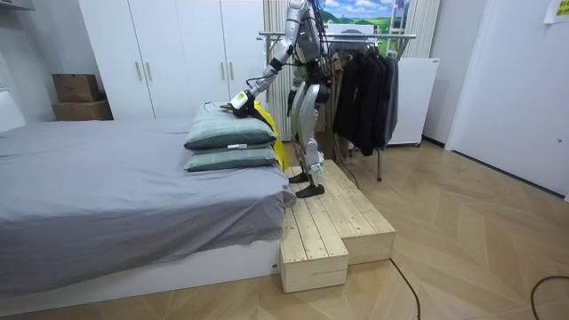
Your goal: Hang clothes
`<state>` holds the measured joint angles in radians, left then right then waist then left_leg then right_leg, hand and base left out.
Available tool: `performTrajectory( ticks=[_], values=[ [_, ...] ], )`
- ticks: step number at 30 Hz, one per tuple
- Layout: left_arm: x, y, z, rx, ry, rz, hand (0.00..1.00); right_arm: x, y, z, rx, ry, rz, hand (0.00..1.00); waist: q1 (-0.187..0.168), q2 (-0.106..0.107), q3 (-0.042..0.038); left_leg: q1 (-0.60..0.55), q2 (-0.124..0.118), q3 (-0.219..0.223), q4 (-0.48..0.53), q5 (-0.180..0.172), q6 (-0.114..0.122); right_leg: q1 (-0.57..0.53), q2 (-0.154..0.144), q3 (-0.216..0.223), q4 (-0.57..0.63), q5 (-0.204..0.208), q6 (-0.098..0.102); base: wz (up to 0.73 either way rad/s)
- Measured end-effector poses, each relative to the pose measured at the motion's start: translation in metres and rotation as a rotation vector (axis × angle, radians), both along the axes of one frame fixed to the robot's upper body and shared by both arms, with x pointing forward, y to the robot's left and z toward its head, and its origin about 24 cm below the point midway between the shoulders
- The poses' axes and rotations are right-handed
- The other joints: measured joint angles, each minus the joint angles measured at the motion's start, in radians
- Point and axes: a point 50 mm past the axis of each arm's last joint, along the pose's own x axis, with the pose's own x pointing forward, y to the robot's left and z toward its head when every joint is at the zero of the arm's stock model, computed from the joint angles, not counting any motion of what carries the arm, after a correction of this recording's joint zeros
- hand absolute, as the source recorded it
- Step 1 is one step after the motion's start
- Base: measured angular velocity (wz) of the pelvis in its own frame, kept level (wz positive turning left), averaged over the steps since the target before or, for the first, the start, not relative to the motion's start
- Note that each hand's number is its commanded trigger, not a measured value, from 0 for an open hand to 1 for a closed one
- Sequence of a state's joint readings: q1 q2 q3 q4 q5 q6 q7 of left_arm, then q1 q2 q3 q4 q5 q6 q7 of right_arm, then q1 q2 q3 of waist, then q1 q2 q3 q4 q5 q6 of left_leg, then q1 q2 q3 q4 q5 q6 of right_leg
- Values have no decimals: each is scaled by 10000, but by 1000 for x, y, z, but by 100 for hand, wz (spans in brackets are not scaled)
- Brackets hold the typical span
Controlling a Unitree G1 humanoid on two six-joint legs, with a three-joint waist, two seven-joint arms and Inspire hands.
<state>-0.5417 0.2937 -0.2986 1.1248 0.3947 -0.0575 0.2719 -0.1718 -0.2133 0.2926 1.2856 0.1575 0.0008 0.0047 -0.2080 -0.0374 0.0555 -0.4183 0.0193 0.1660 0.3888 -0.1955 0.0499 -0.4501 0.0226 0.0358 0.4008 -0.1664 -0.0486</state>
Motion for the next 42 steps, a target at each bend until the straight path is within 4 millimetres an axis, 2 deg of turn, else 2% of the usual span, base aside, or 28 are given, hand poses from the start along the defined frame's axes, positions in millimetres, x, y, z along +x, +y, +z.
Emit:
performTrajectory(
  ticks=[2,7,11,14,18,21,25,31,35,38,42],
  values=[
    [0,0,-1,-86,30,33,100,0,0,0,17,-11,-35,0,9,55,27,114,20,5,-99,0,-1,135,33,-12,-100,76,3,0],
    [-1,-5,-3,-181,109,-18,100,-2,0,-1,8,34,-27,0,31,306,13,456,10,-3,-196,1,-1,491,22,-61,-214,106,6,0],
    [-1,-5,-3,-195,99,-43,100,-3,-1,-1,-44,75,32,0,76,454,-59,885,-24,19,-462,6,-9,811,18,-29,-261,95,16,0],
    [-9,-9,-8,-333,69,-191,100,-9,-2,-2,18,59,43,0,166,537,-122,1426,-98,19,-621,13,-20,1400,18,-9,-511,52,19,-1],
    [-9,-22,3,-431,-855,-906,100,-24,-7,-5,99,162,-429,0,263,644,-273,1809,-125,-100,-718,13,-21,1997,-7,-131,-969,43,21,10],
    [-13,-23,3,-281,-1003,-1045,100,-37,-9,-8,162,323,-700,0,224,667,-440,2398,-144,-161,-925,13,-21,2690,-17,-182,-1348,76,35,3],
    [-21,-26,12,-528,-1678,-1260,100,-53,-15,-10,206,551,-1001,0,246,698,-550,3220,-137,-119,-1335,13,-21,3445,-30,-140,-1639,72,48,-2],
    [-34,-32,19,-913,-2295,-1454,100,-73,-21,-12,112,977,-1442,0,237,695,-561,4145,-160,-67,-1666,11,-23,4282,-22,-123,-1995,46,78,-1],
    [-34,-37,27,-986,-2729,-1684,100,-77,-23,-12,66,1083,-1665,0,250,696,-561,4340,-169,-82,-1851,8,-28,4415,-11,-134,-1966,40,81,0],
    [-34,-38,30,-909,-3022,-1736,100,-81,-26,-13,-125,1205,-1717,0,234,659,-537,4655,-179,-103,-1915,8,-28,4703,16,-135,-1996,35,87,0],
    [-37,-37,43,-1029,-3782,-1709,100,-86,-28,-13,-296,1413,-1660,0,241,615,-511,4783,-192,-131,-2049,4,-33,4732,27,-106,-1977,6,88,0]
  ],
)
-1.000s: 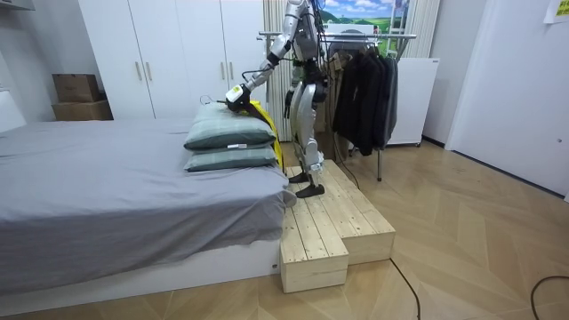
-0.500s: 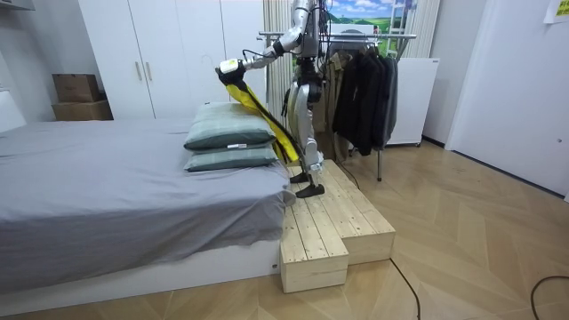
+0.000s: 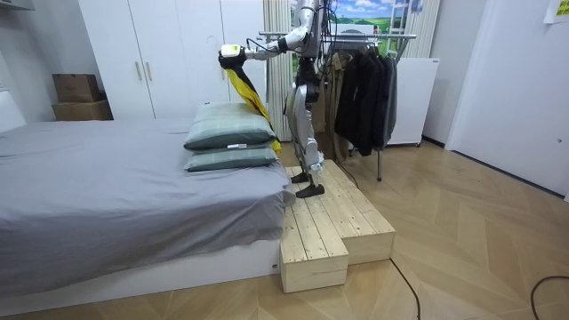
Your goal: Hang clothes
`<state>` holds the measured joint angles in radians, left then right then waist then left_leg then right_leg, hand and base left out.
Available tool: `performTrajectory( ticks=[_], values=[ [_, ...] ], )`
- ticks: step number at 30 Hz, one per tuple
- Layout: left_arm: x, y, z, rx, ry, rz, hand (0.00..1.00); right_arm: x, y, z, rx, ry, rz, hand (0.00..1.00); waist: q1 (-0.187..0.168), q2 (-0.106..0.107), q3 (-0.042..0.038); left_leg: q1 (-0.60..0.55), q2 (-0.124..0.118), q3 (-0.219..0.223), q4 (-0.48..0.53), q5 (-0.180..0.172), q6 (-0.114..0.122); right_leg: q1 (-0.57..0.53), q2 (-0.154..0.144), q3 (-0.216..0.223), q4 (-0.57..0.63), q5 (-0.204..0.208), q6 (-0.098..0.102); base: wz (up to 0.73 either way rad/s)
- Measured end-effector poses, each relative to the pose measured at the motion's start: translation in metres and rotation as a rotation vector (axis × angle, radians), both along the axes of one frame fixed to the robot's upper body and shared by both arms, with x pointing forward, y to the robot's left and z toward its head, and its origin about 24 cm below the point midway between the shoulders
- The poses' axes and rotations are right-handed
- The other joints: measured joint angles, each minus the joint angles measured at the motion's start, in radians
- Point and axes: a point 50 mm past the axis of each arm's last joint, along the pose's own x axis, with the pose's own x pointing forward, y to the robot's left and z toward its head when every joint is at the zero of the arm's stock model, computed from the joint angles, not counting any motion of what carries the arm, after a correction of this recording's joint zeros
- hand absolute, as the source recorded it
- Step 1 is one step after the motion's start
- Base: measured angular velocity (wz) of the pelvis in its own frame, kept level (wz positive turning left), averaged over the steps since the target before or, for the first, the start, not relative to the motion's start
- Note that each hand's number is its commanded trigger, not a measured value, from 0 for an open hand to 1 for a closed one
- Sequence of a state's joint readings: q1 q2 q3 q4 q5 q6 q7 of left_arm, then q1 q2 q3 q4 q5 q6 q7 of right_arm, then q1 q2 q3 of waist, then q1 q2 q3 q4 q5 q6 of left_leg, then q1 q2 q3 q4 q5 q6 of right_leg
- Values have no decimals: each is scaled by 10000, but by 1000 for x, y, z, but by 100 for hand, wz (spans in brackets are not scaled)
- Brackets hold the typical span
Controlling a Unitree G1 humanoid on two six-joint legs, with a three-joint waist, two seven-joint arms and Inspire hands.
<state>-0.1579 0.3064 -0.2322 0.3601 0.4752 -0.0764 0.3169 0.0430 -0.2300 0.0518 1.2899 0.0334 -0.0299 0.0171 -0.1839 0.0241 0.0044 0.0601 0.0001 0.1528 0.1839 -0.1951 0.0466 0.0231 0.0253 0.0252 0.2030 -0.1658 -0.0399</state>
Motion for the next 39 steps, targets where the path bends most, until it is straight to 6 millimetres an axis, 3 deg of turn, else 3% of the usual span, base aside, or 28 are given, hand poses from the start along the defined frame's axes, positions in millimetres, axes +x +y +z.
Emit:
performTrajectory(
  ticks=[3,11,19,23,28,32,35,39],
  values=[
    [-4,1,7,34,-377,-111,100,-4,-1,0,-131,182,69,0,12,-91,51,99,-1,-1,16,0,0,121,-1,16,-27,0,0,0],
    [-17,0,18,7,-889,-429,100,-9,-4,0,-335,368,300,0,34,-95,22,224,-30,-14,16,-1,1,331,-21,28,-180,-1,6,0],
    [-20,-6,30,148,-1467,-758,100,-8,-6,1,-325,462,730,0,107,40,-53,420,-27,-24,15,-7,-5,527,-15,31,-188,-1,7,0],
    [-20,-12,44,53,-2151,-1155,100,-8,-6,1,-343,542,984,0,321,8,19,574,-21,-3,-199,-8,-8,508,71,280,-148,-29,22,-7],
    [-23,-19,57,-80,-3130,-1694,100,-1,-8,3,-430,192,997,0,573,-51,62,564,-73,45,-200,-10,-12,472,92,285,-148,-24,19,-3],
    [-24,-19,58,-130,-3317,-1704,100,10,-11,7,-618,-255,1204,0,573,-1,29,554,-73,44,-199,-10,-12,475,91,275,-168,-22,17,0],
    [-24,-19,58,-128,-3330,-1699,100,20,-11,10,-794,-658,1595,0,573,-41,42,536,-76,45,-199,-10,-13,469,88,272,-177,-22,17,0],
    [-24,-19,58,-124,-3337,-1684,100,37,-9,15,-889,-1334,2046,0,571,-126,-10,530,-91,51,-178,-9,-15,494,63,272,-185,-22,18,0]
  ],
)
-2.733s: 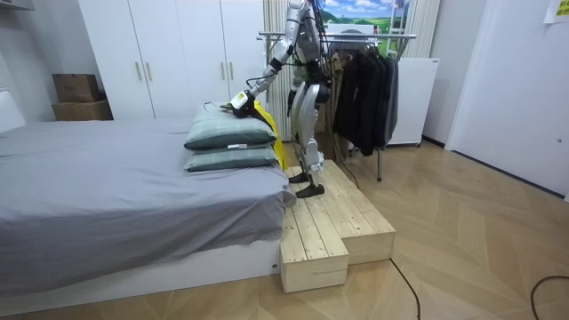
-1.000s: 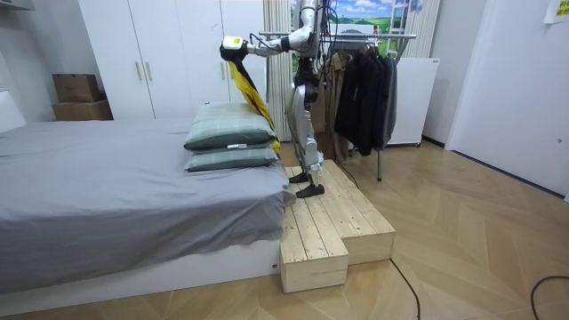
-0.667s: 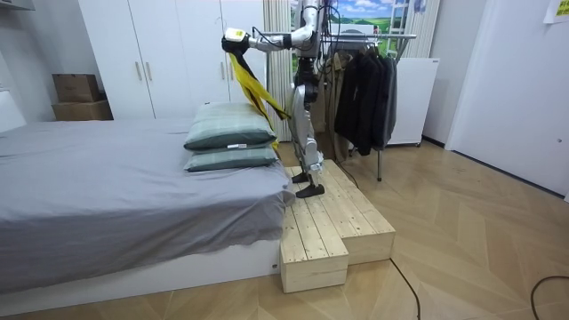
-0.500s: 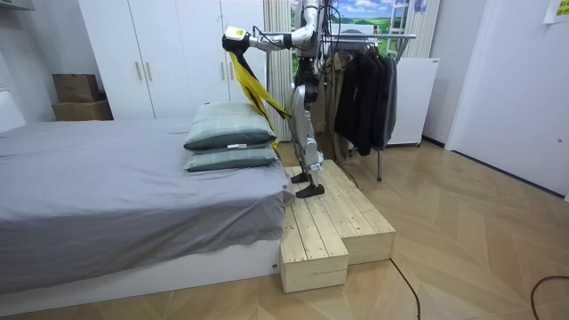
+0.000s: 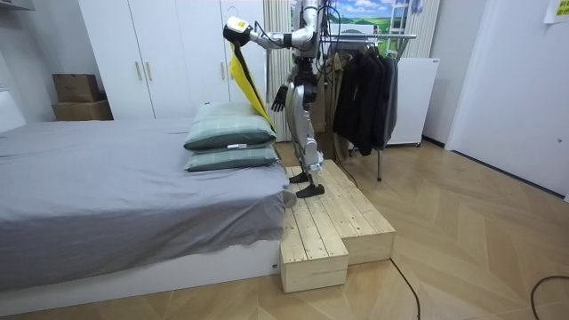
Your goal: Hang clothes
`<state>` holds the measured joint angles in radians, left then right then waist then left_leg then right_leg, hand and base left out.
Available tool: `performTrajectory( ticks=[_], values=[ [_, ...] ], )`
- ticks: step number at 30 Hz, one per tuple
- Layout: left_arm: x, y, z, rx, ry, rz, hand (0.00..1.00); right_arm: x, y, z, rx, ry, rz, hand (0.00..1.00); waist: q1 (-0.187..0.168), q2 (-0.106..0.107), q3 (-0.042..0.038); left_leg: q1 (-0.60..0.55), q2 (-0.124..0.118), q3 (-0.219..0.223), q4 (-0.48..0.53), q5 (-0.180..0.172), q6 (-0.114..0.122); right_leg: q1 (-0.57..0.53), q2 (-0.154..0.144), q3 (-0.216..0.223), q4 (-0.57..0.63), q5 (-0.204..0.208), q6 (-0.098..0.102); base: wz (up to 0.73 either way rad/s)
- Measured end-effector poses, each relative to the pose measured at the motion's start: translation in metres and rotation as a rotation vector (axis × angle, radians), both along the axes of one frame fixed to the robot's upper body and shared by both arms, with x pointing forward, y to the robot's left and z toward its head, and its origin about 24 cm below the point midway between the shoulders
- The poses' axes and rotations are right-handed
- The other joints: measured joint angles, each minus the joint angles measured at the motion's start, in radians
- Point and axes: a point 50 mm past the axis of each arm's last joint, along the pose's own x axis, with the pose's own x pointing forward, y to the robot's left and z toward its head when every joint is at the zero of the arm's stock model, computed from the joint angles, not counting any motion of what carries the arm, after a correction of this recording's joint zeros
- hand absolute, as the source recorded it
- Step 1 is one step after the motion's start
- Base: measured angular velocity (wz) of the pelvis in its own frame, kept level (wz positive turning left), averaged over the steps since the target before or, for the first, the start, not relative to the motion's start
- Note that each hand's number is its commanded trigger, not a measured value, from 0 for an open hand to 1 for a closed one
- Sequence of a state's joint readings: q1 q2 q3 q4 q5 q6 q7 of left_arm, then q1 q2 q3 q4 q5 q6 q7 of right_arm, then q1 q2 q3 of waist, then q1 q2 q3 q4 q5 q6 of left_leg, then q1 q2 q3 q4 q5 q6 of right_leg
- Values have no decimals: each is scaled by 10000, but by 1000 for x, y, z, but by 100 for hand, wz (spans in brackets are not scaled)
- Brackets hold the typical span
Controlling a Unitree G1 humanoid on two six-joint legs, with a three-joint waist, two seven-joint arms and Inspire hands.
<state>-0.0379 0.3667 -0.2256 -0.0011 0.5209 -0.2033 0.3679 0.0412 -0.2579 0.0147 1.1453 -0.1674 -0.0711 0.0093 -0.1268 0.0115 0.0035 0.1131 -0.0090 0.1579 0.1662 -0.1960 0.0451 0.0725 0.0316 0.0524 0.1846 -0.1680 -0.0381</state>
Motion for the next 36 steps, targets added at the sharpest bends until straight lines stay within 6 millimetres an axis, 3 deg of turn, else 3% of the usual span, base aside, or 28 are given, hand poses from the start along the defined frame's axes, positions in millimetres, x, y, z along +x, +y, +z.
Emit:
performTrajectory(
  ticks=[3,8,15,22,27,36],
  values=[
    [0,1,0,34,0,-3,100,9,1,3,-34,-402,44,0,25,-92,-48,52,-6,5,18,1,0,66,-17,5,-2,0,1,-1],
    [0,2,2,73,-106,-71,100,19,1,8,-358,-1052,16,0,291,-228,-27,193,-3,37,-3,0,0,161,-19,17,4,-1,2,-3],
    [-4,6,23,-124,-1160,-184,100,69,4,44,-641,-4024,468,0,443,-315,-17,242,-24,17,-3,0,0,308,-59,-41,-173,-2,5,0],
    [-9,12,20,-140,-1145,18,100,99,4,77,-1582,-5624,1856,0,738,-415,-30,242,-27,13,0,-1,1,321,-67,-81,-176,-4,9,0],
    [-10,19,24,59,-1354,330,100,110,4,96,-2339,-6247,2913,0,824,-407,-31,202,-29,-62,-1,-3,4,315,-87,-209,-160,-2,13,6],
    [-11,14,32,55,-1523,22,100,129,16,126,-3588,-7352,4612,0,1021,-316,-33,175,-26,-106,11,-6,3,303,-85,-232,-146,-2,12,2]
  ],
)
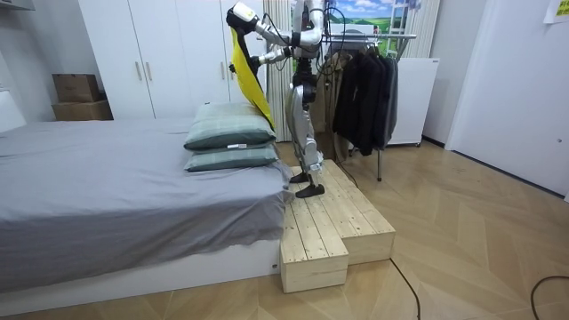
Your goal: Hang clothes
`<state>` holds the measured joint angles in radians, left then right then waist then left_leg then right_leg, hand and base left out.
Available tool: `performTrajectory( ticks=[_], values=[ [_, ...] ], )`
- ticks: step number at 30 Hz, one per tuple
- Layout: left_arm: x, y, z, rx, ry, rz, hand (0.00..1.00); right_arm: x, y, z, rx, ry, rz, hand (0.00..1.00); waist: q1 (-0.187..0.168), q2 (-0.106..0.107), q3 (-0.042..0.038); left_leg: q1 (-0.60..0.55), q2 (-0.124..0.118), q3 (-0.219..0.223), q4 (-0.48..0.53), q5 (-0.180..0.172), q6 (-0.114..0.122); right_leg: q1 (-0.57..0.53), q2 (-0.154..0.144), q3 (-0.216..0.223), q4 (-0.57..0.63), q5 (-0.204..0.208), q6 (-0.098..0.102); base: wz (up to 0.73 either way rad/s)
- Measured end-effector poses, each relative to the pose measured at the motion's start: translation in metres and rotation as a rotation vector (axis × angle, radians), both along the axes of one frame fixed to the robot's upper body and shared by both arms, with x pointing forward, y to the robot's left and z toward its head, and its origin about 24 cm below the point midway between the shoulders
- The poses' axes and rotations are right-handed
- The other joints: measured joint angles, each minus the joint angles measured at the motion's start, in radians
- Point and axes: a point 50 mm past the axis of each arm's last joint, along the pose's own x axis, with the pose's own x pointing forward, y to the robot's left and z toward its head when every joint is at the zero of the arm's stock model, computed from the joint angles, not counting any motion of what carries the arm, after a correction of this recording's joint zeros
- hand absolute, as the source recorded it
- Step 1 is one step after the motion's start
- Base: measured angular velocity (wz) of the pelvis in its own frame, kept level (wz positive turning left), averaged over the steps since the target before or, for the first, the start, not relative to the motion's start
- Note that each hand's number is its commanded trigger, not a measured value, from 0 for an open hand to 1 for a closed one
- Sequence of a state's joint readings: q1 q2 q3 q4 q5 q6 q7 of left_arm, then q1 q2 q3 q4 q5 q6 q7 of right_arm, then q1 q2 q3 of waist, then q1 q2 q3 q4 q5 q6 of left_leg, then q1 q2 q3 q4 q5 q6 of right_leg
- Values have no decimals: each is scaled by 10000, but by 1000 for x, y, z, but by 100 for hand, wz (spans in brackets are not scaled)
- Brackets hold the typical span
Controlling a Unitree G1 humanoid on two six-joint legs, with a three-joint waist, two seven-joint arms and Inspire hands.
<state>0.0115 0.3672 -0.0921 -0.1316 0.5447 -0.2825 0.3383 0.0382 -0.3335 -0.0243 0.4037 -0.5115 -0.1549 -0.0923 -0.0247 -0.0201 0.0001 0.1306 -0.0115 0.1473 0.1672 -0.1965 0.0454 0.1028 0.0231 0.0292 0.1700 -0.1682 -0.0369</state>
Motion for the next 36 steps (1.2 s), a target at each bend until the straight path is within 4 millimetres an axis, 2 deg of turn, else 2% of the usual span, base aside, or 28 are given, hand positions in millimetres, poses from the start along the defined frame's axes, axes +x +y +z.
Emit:
performTrajectory(
  ticks=[5,19,32,36],
  values=[
    [-3,-5,10,-52,-403,-223,100,6,0,16,-446,-610,394,0,88,1,1,4,-3,-47,-3,0,1,2,-5,8,0,0,1,0],
    [-5,-4,8,-35,-336,-208,100,7,-5,21,-1340,-520,733,0,321,60,34,16,3,-59,-60,-2,1,-29,2,-18,22,1,1,0],
    [-7,-3,5,-52,-264,-136,100,12,-5,27,-1663,-792,805,0,341,43,39,16,-4,-49,-82,-1,1,-47,8,-21,43,1,2,0],
    [-8,-3,4,-31,-202,-123,100,16,-1,42,-2030,-1522,1041,0,352,4,61,-28,-8,-57,-79,-1,1,-80,5,-40,33,0,3,0]
  ],
)
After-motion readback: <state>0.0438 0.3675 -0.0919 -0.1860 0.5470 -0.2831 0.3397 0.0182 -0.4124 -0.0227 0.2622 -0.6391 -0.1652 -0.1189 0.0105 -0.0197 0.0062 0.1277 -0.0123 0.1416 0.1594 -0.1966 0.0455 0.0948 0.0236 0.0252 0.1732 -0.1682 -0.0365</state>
